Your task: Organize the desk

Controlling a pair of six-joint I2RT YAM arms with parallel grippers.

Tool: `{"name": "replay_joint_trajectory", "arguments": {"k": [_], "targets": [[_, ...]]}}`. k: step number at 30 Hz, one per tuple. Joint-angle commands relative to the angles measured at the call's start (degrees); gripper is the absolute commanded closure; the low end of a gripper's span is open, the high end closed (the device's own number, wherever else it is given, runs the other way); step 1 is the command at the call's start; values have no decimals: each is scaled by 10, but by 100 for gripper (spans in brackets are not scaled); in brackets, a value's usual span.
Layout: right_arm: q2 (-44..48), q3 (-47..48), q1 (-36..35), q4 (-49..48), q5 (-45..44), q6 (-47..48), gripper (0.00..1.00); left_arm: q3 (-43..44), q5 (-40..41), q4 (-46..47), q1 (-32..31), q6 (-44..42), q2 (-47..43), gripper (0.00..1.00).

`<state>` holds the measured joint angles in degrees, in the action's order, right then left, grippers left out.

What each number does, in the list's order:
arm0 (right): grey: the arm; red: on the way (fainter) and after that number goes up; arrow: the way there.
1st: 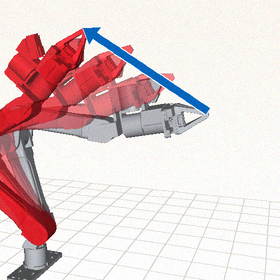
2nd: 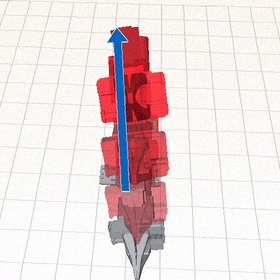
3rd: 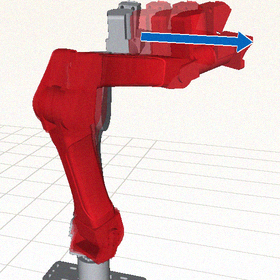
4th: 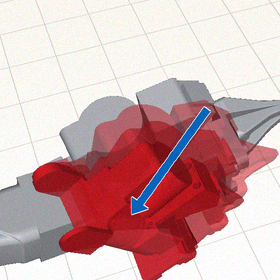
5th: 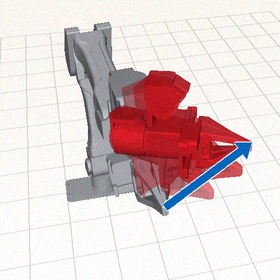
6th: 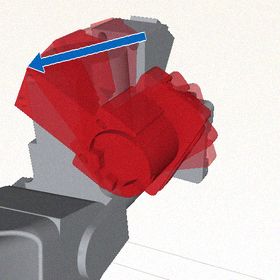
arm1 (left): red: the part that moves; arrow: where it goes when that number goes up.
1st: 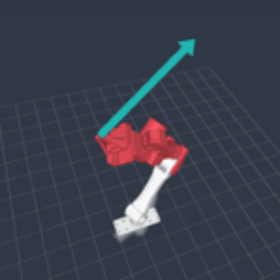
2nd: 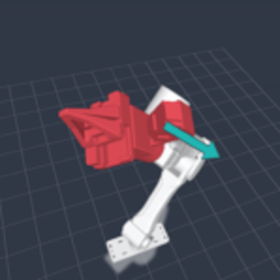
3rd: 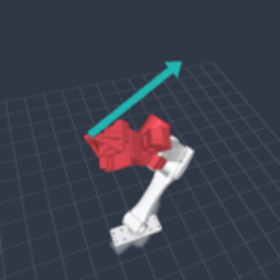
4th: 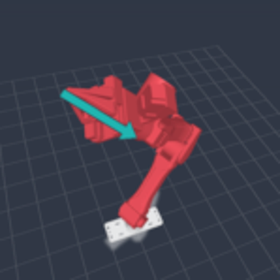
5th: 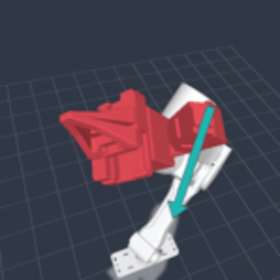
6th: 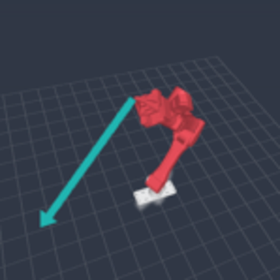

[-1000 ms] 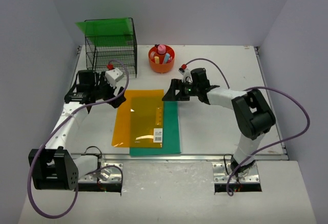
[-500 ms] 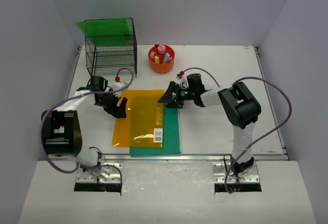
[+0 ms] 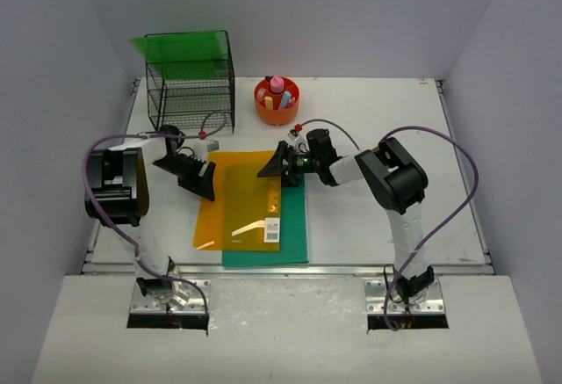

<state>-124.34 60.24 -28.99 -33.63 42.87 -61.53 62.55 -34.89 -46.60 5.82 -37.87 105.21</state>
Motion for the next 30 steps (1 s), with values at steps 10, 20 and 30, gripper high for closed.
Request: {"name": "replay_joint_trajectory", "arguments": {"k": [10,20,30], "targets": [[-9,18,-14,-86,48,42,100,15,-78,-38,-14,-55,-37,30],[112,26,-4,-195,102,135,100,497,-82,-290,-109,-176,-87,24],[217,3,-58,-194,120,368,100,424,84,-290,-226,-347,-175,27]]}}
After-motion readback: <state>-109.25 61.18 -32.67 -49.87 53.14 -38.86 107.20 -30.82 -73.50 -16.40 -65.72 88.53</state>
